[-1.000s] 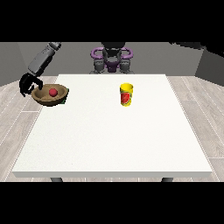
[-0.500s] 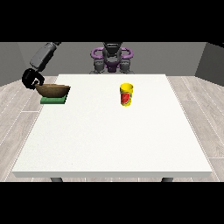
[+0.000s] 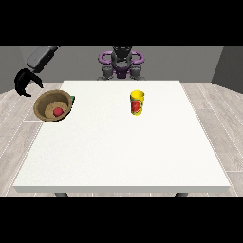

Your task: Pick the cup and pour the ball into the bowl, then pick the bowl and place it on the pad

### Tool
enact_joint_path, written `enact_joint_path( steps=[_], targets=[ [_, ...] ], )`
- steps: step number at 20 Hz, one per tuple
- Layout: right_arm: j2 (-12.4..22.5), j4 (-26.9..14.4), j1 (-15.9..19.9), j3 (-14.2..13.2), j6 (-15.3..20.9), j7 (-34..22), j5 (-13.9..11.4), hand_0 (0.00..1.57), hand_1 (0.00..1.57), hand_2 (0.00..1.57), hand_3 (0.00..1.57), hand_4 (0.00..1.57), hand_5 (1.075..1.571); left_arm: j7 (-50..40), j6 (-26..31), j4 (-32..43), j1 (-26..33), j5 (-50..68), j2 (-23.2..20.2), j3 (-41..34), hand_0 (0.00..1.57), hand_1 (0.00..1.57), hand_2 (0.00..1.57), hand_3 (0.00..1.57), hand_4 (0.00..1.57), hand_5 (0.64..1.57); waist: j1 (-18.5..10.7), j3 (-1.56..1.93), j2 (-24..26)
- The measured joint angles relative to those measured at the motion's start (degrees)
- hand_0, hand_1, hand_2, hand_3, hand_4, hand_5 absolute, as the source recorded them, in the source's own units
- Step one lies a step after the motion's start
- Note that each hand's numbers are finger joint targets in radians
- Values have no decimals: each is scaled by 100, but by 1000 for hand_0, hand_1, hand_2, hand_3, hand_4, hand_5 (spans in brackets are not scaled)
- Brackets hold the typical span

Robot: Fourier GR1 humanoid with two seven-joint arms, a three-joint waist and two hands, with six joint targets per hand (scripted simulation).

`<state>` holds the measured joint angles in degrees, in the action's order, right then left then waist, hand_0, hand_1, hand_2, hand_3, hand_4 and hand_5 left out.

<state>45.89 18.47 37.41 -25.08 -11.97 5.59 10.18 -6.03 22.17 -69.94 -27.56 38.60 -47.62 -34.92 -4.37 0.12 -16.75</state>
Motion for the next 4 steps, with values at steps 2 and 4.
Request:
enact_joint_path(
  steps=[2,4],
  targets=[
    [93,1,59,35,-61,-170,-22,0,0,0,0,442,1255,-214,-172,-216,31,46,243,197,0,0,0,0,983,1570,46,0,353],
    [39,150,206,116,-142,-300,-40,0,0,0,0,701,1219,-341,-287,-211,99,-28,428,391,0,0,0,0,983,1570,132,-8,798]
  ],
)
